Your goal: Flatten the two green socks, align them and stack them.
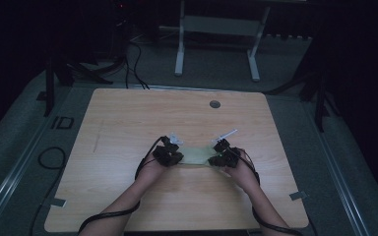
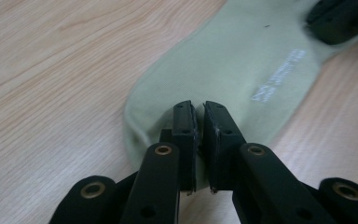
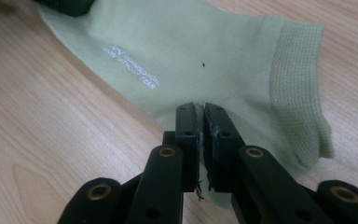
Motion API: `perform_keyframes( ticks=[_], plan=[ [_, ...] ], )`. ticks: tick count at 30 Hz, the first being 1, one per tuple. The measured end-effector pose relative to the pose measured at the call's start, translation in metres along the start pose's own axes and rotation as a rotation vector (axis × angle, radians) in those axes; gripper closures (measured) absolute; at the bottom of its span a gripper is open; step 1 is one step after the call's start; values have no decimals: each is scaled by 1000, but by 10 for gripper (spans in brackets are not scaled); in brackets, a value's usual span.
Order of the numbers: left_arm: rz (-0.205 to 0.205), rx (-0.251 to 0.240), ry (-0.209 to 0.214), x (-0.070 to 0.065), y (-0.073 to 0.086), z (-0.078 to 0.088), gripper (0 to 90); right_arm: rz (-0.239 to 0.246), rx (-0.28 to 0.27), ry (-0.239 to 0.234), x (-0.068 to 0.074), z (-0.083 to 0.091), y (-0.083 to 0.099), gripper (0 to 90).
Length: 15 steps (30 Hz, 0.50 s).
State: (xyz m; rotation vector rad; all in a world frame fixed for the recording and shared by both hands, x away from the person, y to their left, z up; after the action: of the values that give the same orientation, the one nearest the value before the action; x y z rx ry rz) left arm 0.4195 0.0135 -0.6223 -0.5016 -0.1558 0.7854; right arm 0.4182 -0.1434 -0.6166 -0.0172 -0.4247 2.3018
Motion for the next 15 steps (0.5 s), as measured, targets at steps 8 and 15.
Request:
perform_keyframes(
  ticks=[8, 15],
  plan=[
    [2, 6, -24, 6, 3, 2, 828, 5, -2, 17, -6, 0, -3, 849],
    [17, -2, -26, 13, 3, 3, 821, 33, 2, 10, -10, -4, -18, 800]
  ],
)
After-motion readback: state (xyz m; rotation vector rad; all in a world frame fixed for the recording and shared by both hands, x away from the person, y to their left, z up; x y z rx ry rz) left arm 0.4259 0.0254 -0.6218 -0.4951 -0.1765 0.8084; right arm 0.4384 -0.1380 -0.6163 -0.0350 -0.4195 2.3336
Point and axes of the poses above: each handheld gripper's, and its own axes: z roughly backward along the jaws, y roughly out of its underside, x roughly to its left, the point moved 9 cm from there along -z, roughly forward along the jaws, and after that the axes turned 11 degrees about x, right-handed, at the moved point
